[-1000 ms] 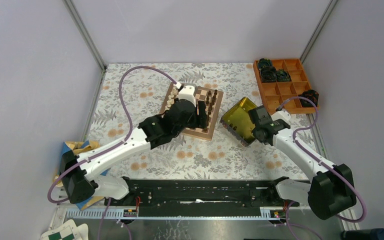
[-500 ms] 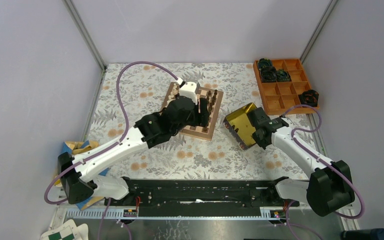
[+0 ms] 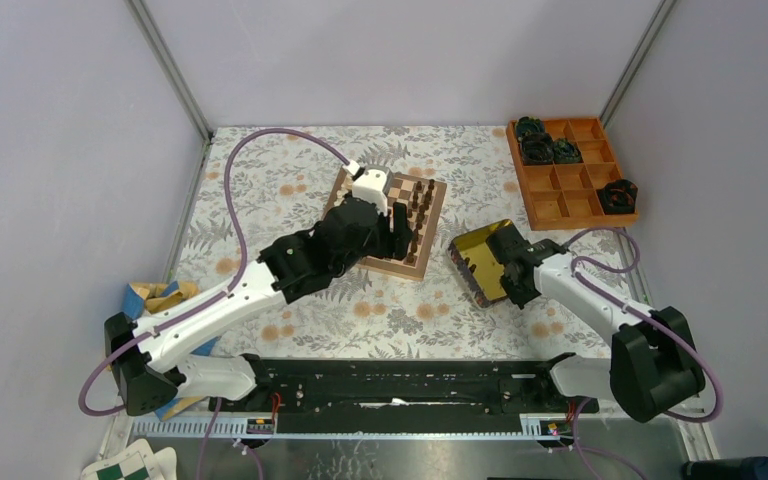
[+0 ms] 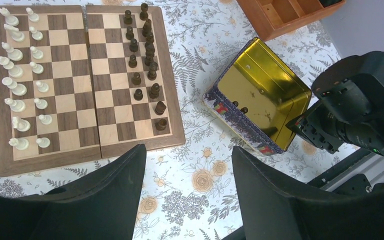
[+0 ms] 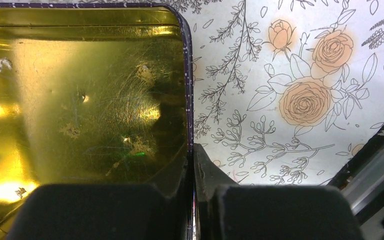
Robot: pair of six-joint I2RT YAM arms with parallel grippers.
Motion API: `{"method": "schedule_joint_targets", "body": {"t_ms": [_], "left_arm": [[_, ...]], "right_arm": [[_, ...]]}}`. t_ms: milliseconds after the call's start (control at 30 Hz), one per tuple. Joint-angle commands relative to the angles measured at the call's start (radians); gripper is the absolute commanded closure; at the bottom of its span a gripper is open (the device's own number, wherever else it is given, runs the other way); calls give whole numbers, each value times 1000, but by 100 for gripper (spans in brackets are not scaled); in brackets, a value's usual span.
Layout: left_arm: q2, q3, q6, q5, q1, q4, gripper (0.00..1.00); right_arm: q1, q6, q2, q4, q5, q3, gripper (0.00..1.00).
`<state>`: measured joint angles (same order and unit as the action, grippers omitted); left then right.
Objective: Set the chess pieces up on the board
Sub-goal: Adjust the storage box at the center of the board.
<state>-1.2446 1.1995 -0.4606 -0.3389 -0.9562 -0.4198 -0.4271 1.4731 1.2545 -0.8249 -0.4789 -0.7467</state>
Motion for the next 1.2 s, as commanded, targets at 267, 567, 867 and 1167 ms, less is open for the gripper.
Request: {"method": "schedule_joint_targets", "body": {"t_ms": [267, 567, 867, 1167], "left_arm": [[36, -52, 17, 32, -6, 34, 29], [40, -65, 25, 45, -13, 32, 28], [34, -60, 22, 37, -15, 23, 21], [-2, -11, 40, 49, -15, 7, 16]], "right_arm": [[-32, 211, 160, 115, -72, -7, 100], [-76, 257, 258, 167, -64, -57, 91], [-99, 189, 222, 179, -90, -84, 51], [-116, 85, 69, 105, -164, -141, 44]]}}
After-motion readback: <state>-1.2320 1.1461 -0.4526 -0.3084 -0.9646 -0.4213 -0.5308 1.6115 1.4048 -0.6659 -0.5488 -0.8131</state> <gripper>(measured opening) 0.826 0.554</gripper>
